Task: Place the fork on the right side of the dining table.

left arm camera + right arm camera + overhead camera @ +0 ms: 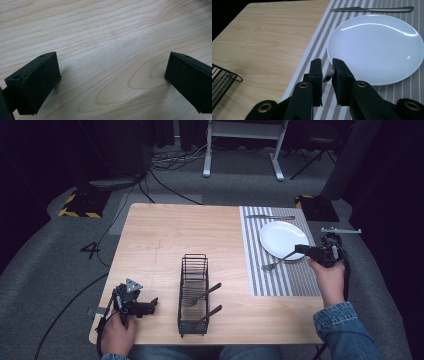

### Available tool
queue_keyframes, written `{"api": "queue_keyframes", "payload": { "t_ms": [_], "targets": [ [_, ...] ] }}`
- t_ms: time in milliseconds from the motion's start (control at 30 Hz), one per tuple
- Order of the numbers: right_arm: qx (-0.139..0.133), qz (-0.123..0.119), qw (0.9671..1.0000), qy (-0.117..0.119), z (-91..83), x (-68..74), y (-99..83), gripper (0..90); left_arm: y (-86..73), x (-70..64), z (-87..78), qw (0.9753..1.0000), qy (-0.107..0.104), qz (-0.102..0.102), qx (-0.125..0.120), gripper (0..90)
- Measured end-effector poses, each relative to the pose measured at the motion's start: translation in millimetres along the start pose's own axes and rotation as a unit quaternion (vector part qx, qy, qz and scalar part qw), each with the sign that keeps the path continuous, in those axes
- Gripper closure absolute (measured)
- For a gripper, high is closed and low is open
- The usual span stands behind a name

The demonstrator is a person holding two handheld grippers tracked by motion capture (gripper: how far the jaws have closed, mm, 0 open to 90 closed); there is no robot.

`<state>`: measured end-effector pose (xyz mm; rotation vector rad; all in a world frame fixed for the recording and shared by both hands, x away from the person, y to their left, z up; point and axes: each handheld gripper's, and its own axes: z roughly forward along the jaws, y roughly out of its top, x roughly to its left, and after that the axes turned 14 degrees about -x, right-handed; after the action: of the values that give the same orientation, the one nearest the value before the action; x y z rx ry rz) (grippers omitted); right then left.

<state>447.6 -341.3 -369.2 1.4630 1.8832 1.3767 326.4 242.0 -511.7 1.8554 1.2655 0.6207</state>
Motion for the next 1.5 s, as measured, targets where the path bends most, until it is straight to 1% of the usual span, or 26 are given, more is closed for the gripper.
{"api": "queue_keyframes", "payload": {
  "t_ms": [133, 200, 267, 333, 467, 567, 633, 867, 967, 1067, 1133, 1333, 1467, 1500],
  "targets": [
    [0.007, 0.013, 0.9998, -0.01, 6.2, -7.6, -1.4, 60.6, 0.0, 0.0, 0.0, 1.0, 0.0, 0.0, 0.0, 0.1],
    [0.01, 0.018, 0.9996, -0.018, 7.9, -11.3, -2.5, 57.7, 0.0, 0.0, 0.0, 1.0, 0.0, 0.0, 0.0, 0.1],
    [0.013, 0.022, 0.9995, -0.019, 9.5, -15.6, -4.4, 53.8, 0.0, 0.0, 0.0, 1.0, 0.0, 0.0, 0.0, 0.1],
    [0.016, 0.024, 0.9993, -0.024, 10.2, -20.0, -6.9, 51.9, 0.0, 0.0, 0.0, 1.0, 0.0, 0.0, 0.0, 0.1],
    [0.024, 0.034, 0.9986, -0.032, 10.5, -30.9, -13.2, 50.8, 0.0, 0.0, 0.0, 1.0, 0.0, 0.0, 0.0, 0.1],
    [0.027, 0.043, 0.9982, -0.032, 10.1, -39.7, -19.0, 50.5, 0.0, 0.0, 0.0, 1.0, 0.0, 0.0, 0.0, 0.0],
    [0.029, 0.045, 0.9981, -0.03, 10.0, -45.3, -23.0, 50.2, 0.0, 0.0, 0.0, 1.0, 0.0, 0.0, 0.0, 0.1],
    [0.039, 0.056, 0.9969, -0.039, 9.2, -62.3, -36.6, 49.4, 0.0, 0.0, 0.0, 1.0, 0.0, 0.0, 0.0, 0.1],
    [0.044, 0.055, 0.9966, -0.044, 9.2, -67.5, -42.1, 48.4, 0.0, 0.0, 0.0, 1.0, 0.0, 0.0, 0.0, 0.1],
    [0.048, 0.061, 0.9959, -0.047, 9.7, -70.4, -45.8, 47.9, 0.0, 0.0, 0.0, 1.0, 0.0, 0.0, 0.0, 0.1],
    [0.053, 0.067, 0.9951, -0.05, 11.3, -75.0, -52.2, 47.1, 0.0, 0.0, 0.0, 1.0, 0.0, 0.0, 0.0, 0.1],
    [0.064, 0.075, 0.9936, -0.055, 15.5, -80.6, -62.7, 45.5, 0.0, 0.0, 0.0, 1.0, 0.0, 0.0, 0.0, 0.1],
    [0.07, 0.074, 0.9931, -0.058, 17.2, -82.8, -67.7, 44.5, 0.0, 0.0, 0.0, 1.0, 0.0, 0.0, 0.0, 0.1],
    [0.072, 0.076, 0.9925, -0.062, 18.3, -83.9, -71.1, 44.3, 0.0, 0.0, 0.0, 1.0, 0.0, 0.0, 0.0, 0.1]
  ]
}}
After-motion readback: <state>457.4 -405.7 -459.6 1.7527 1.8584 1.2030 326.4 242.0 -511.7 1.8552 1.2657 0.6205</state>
